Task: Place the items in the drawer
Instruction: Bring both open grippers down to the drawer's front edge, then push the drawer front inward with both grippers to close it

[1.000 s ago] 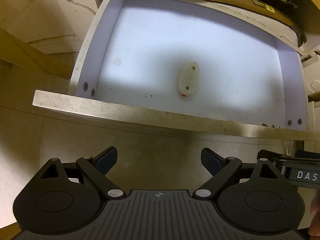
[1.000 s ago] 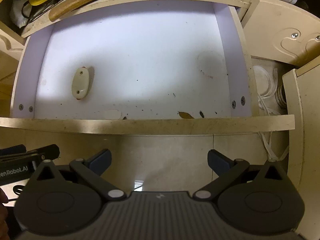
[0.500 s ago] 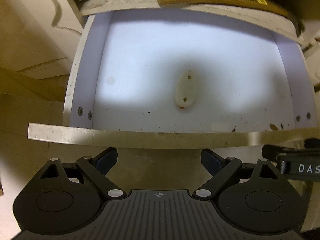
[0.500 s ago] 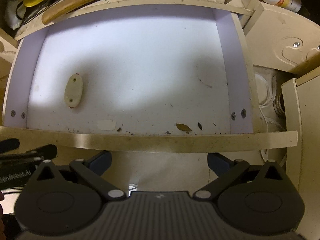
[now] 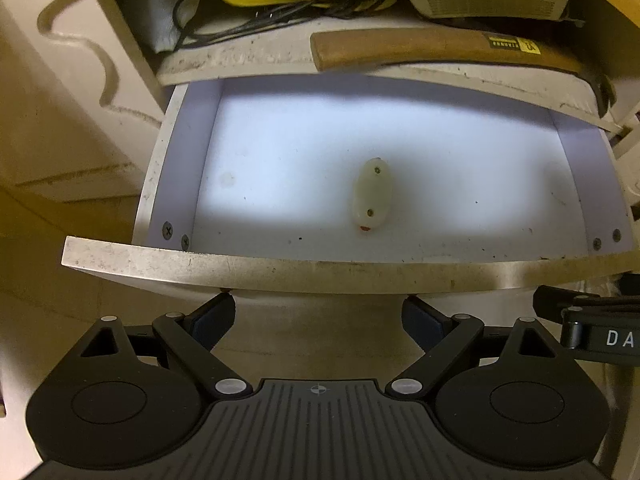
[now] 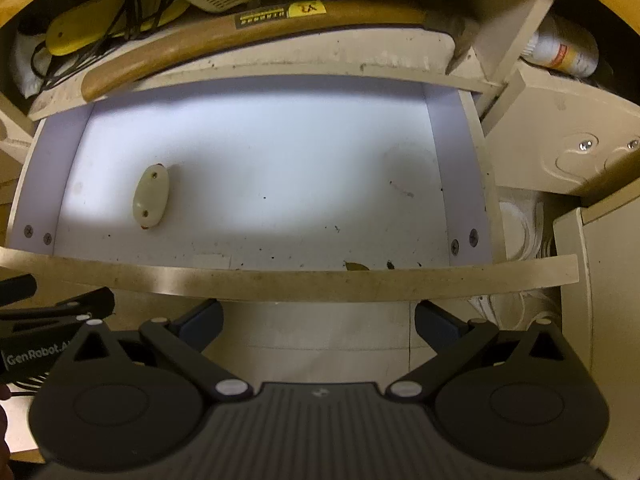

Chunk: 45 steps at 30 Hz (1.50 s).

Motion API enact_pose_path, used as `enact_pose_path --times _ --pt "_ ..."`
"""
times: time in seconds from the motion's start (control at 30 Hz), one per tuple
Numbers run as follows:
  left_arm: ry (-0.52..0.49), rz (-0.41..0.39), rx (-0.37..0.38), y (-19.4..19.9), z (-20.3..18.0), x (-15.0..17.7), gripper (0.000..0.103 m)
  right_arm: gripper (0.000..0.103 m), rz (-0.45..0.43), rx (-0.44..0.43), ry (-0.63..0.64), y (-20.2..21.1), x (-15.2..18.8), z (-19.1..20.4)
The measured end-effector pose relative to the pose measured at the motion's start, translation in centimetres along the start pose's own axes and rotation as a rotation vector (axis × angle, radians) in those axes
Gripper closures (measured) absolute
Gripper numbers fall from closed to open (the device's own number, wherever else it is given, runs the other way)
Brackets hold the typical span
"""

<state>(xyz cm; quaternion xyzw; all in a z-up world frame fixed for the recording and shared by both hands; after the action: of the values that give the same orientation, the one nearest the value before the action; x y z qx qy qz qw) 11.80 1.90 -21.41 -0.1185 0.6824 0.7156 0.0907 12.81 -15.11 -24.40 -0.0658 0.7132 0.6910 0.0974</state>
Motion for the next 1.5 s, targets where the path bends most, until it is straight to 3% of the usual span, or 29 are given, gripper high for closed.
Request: enact_pose_path --times 1.5 --pt "0.012 -0.152 0.034 -3.3 -0.9 -9.0 0.010 0.001 -0.175 -0.003 -0.007 -0.7 -7.9 -0.3"
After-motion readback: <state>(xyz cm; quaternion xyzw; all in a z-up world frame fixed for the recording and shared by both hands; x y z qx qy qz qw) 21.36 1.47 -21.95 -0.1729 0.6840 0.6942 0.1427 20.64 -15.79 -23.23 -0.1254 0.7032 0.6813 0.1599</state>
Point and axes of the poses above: each gripper's, at about its wrist camera, not at the fingertips, and y roughly against the way its jaws point, z to its left, x to its underside, the point moved 10 cm from there along -y, roughly the way its jaws point, and after that the axes turned 1 degree about z, right-handed, at the moved point
